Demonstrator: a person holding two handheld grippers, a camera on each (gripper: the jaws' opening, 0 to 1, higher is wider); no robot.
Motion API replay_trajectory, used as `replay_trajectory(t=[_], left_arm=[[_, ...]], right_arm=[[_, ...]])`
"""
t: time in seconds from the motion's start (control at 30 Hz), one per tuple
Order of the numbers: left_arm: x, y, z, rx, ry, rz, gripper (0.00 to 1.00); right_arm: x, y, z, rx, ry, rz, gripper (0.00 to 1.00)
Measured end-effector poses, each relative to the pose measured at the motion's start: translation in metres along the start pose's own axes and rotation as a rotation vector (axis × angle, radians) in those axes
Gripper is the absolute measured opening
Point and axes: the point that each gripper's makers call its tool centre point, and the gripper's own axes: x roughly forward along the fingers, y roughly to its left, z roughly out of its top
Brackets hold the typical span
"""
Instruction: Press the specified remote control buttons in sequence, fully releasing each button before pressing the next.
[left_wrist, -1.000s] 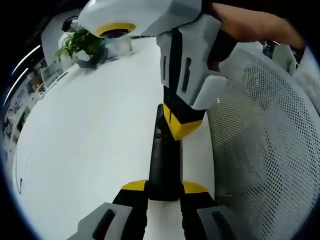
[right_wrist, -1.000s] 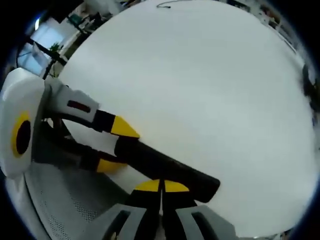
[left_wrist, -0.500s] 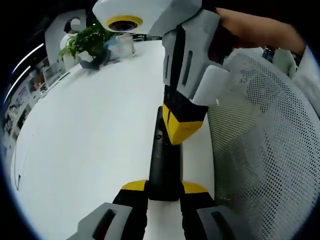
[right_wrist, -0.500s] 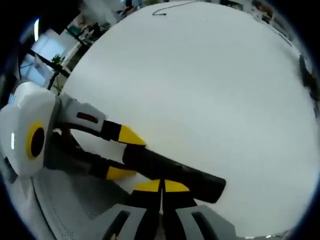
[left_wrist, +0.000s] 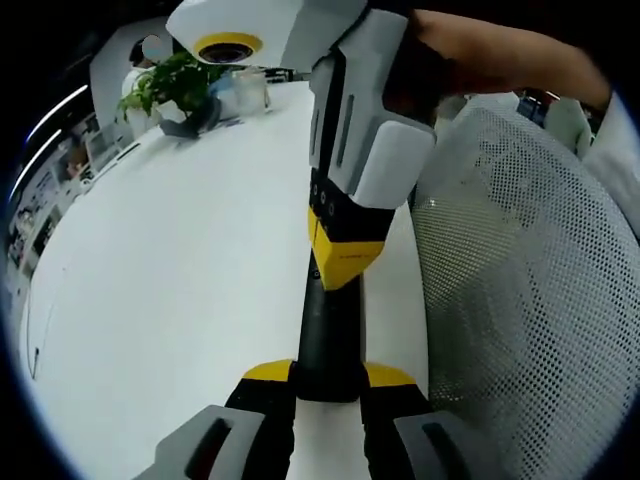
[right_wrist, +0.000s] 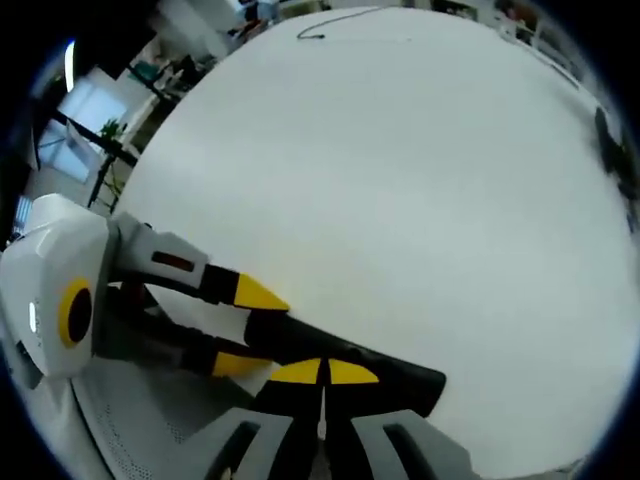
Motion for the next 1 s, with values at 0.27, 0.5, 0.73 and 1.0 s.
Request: replay_trajectory(t=[0.27,0.5,0.73,1.0], left_arm=[[-0.0001,0.0,0.0,-0.002,-0.002,0.0,0.24],[0.0,0.0,0.0001,-0.005,-0.001,0.0,0.24],[0.0004,-0.0001,0.0003,0.0,0.013,0.0,0.24],[0.0001,0.0002,0.0001,-0.006,0.004,0.002,0.24]], right_arm=[[0.0023,-0.0003,-0.0006,-0.003,0.012,-0.002,0.0],[0.0052,-0.0024,-0.002,0.0,0.018,-0.005,0.0],[0.0055,-0.0011,-0.0027,-0.026,0.025,-0.019,0.0],[0.0051,-0.0027,-0.0028,0.003,-0.022,-0.017,0.0]])
